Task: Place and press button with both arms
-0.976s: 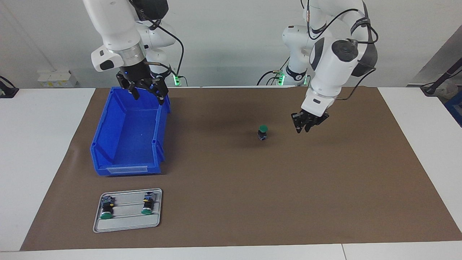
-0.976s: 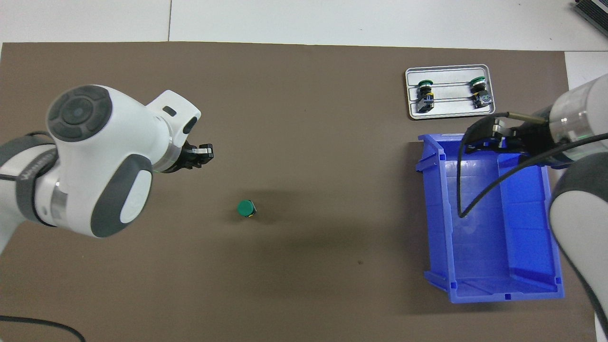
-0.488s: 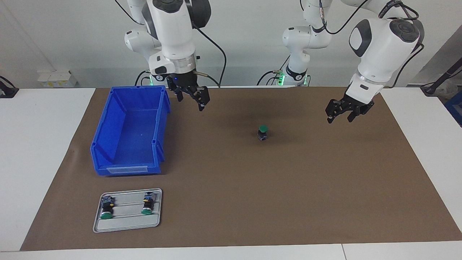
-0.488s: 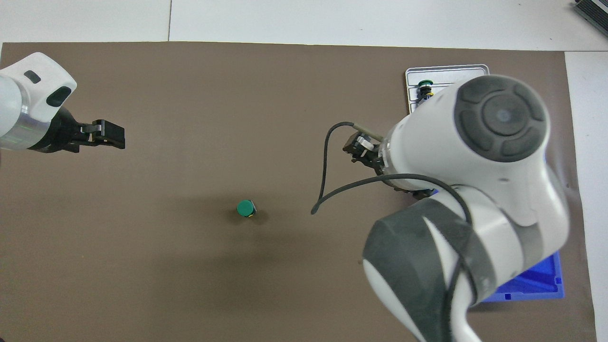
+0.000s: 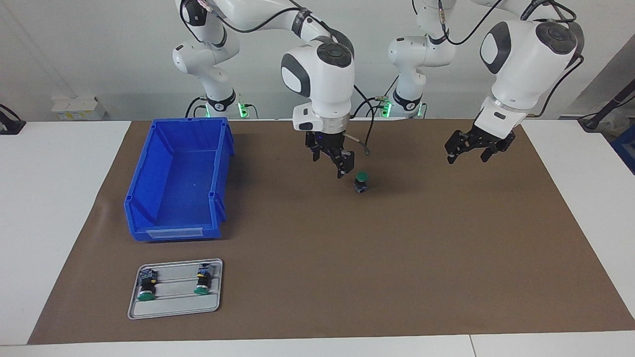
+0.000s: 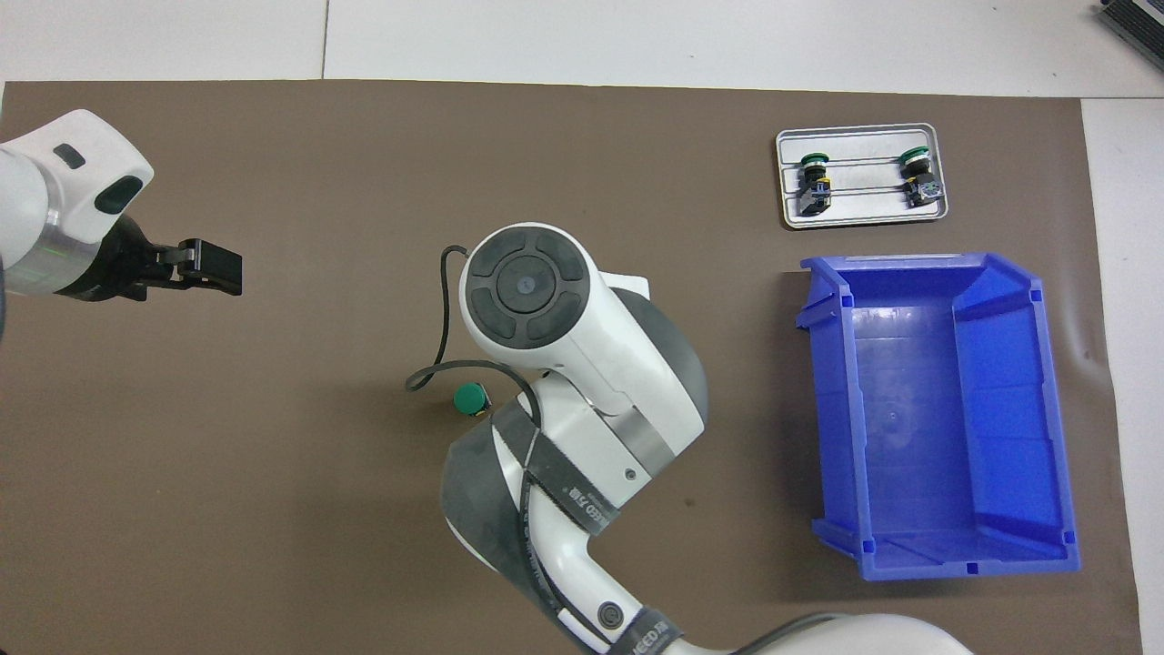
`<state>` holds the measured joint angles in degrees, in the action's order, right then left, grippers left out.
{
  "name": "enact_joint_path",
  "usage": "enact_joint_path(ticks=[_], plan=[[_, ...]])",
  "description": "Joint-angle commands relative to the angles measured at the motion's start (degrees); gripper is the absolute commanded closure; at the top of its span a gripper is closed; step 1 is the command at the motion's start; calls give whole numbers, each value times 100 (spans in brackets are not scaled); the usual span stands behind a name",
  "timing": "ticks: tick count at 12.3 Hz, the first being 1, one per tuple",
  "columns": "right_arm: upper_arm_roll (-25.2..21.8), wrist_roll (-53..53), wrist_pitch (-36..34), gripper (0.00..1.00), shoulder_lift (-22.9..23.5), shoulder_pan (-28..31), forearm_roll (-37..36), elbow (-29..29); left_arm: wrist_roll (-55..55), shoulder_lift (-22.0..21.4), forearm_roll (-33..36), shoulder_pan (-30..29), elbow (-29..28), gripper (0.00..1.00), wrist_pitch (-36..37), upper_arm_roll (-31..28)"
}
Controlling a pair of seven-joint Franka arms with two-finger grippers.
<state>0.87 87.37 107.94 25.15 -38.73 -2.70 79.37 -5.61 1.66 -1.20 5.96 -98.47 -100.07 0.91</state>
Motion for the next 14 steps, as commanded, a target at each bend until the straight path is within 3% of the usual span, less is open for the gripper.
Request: enact_joint_path(ticks=[1,3,7,14], plan=[[-43,594,-88,3,733,-397,-221,-753,270,-315,155,-25,-488,0,-21,23],[-25,877,-10,3,1131,-556,-407,-1002,332,-377,155,-147,-577,0,66,23],[-16,1132,210,4,1378,-776,-416,-976,280,-421,146,-200,-516,0,41,14],[1,1361,446,9,1247,-785,-275,-493,271,-430,146,-192,-516,0,58,23]])
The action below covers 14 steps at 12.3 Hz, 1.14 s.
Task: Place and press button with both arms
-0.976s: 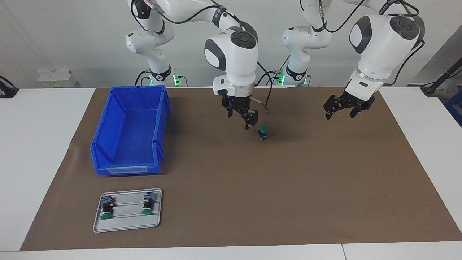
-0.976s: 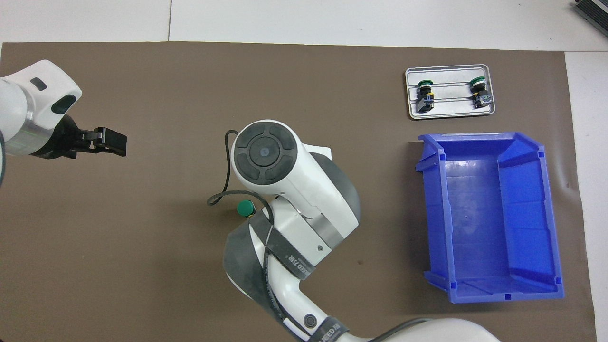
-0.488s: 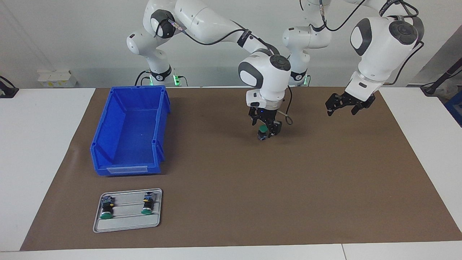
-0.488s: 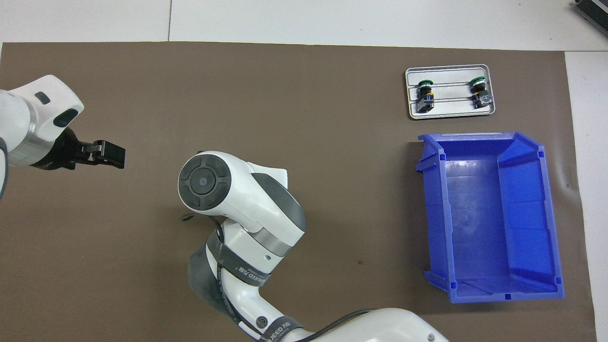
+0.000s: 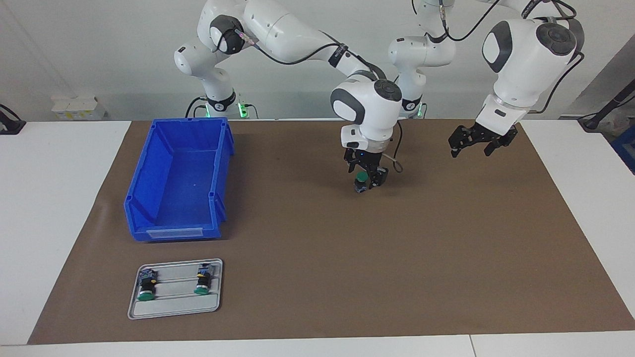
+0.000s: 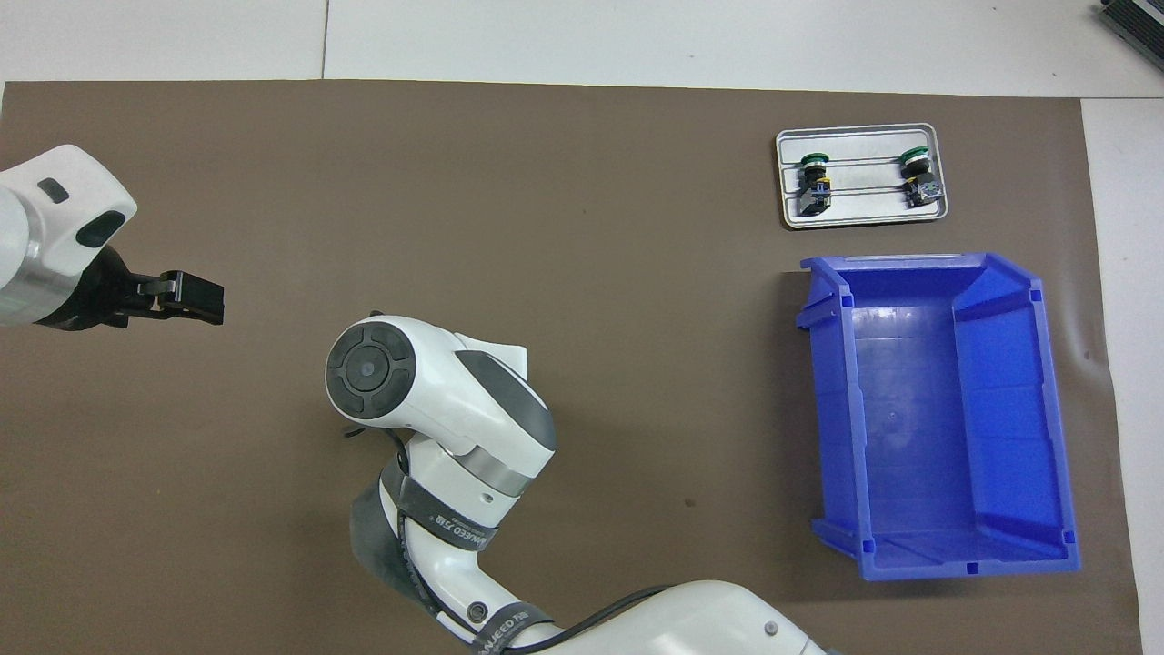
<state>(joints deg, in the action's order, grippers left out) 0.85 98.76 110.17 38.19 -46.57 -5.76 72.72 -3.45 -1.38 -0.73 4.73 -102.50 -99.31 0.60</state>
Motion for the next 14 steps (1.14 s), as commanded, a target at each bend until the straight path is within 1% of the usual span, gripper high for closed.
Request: enact_joint_path(ticks=[1,3,4,5,7,12,14], plan=[[21,283,381,9,-84,-1,31,277,55,-125,100,-69,-113,0,-18,45],[30,371,610,12,-180,-9,109,558,80,-125,100,-43,-113,0,-36,54],[30,389,637,13,-259,-27,110,742,124,-125,100,-51,-113,0,-44,54],[30,398,612,14,-286,-27,119,805,116,-125,100,-69,-104,0,-62,54],[30,407,602,17,-295,-62,119,814,55,-169,100,-69,-130,0,60,54],[38,504,620,24,-295,-141,136,814,55,-187,100,-77,-130,0,-27,45],[38,512,638,29,-304,-141,180,814,55,-187,100,-69,-130,0,-27,54]])
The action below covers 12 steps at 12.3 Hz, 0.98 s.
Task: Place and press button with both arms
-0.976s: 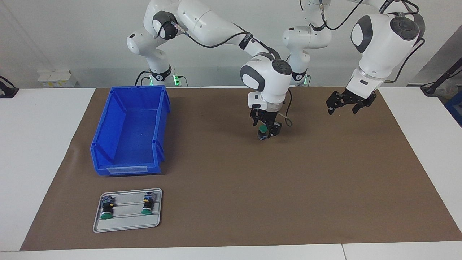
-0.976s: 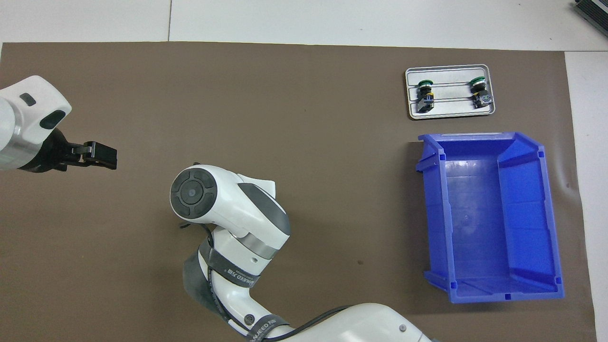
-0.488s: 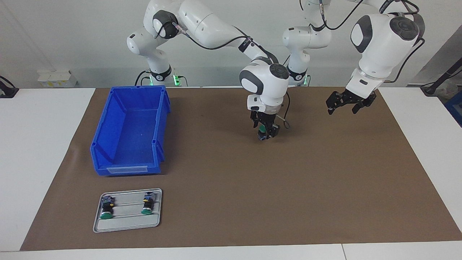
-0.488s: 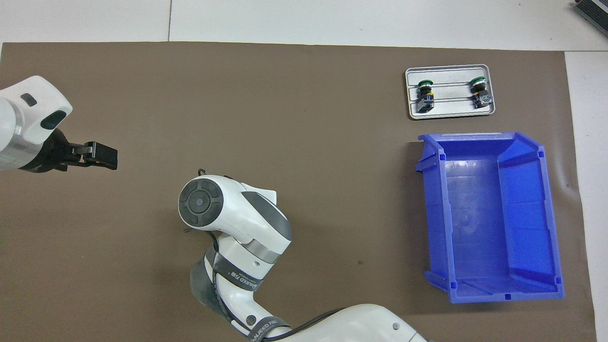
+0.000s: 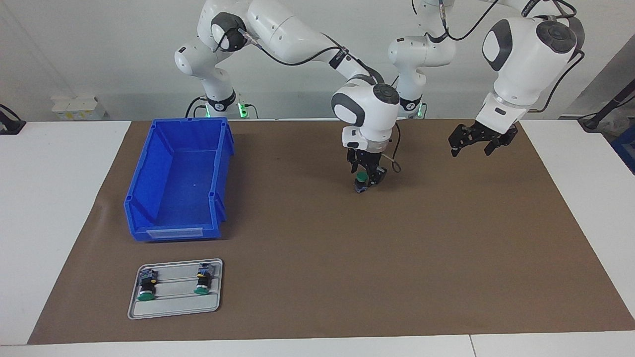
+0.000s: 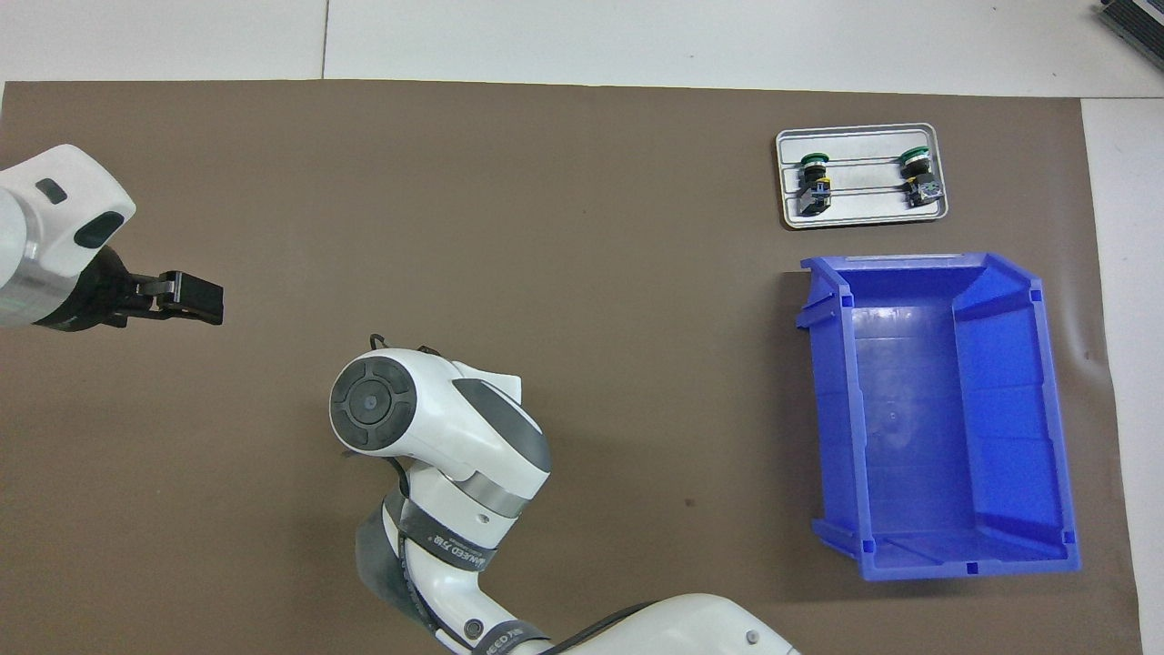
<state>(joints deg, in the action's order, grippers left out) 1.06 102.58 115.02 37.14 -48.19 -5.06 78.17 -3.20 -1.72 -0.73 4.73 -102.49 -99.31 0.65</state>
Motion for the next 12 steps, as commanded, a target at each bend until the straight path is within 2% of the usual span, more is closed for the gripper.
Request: enact_joint_path(ticks=[1,2,4,6,7,11,12], plan=[[17,130,161,35,-190,20,137,269,30,-153,100,-69,-130,0,-27,50],[17,148,169,42,-190,20,146,269,30,-153,100,-69,-130,0,-18,50],[8,166,231,49,-190,29,146,260,30,-153,100,-69,-130,0,-18,50],[8,166,231,49,-190,64,137,251,30,-153,100,-69,-130,0,-27,50],[-1,166,231,54,-190,64,128,251,30,-153,100,-69,-130,0,-27,50],[-10,201,213,60,-190,29,23,243,30,-153,100,-69,-130,0,-27,49],[-10,201,205,73,-190,29,14,243,30,-153,100,-69,-130,0,-27,50]])
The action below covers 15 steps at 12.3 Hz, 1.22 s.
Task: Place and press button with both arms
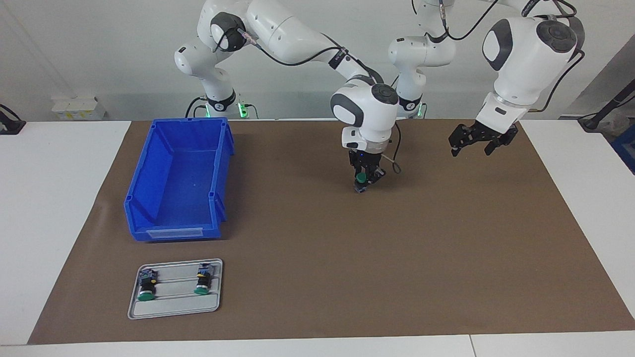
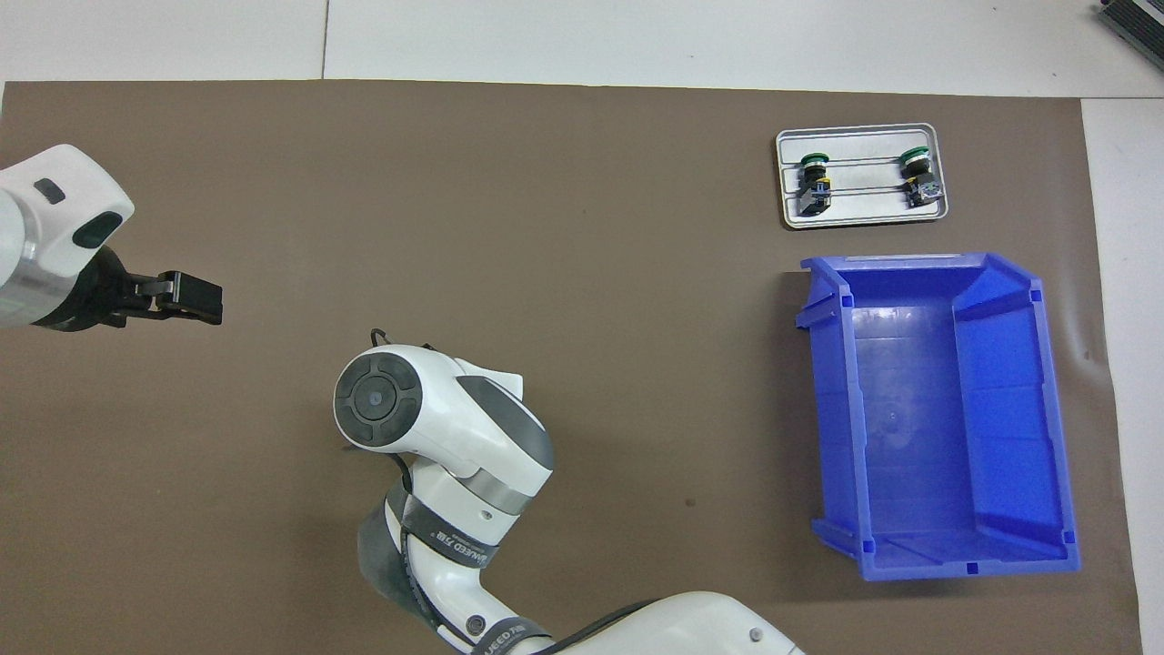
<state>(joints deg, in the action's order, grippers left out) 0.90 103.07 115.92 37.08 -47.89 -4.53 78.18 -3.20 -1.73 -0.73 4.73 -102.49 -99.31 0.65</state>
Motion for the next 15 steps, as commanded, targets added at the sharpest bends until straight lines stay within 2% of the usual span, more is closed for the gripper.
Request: enact_joint_path(ticks=[1,3,7,15], plan=[[7,152,89,100,-184,-1,-48,233,30,-152,100,-69,-130,0,-27,49],[7,117,63,100,-192,16,-205,180,30,-152,100,-69,-130,0,-27,40],[24,-189,-25,100,-718,270,-189,337,30,-152,100,-69,-130,0,-27,49],[24,-3360,-1254,100,-2379,1324,-13,1462,30,-152,100,-69,-130,0,-27,49]])
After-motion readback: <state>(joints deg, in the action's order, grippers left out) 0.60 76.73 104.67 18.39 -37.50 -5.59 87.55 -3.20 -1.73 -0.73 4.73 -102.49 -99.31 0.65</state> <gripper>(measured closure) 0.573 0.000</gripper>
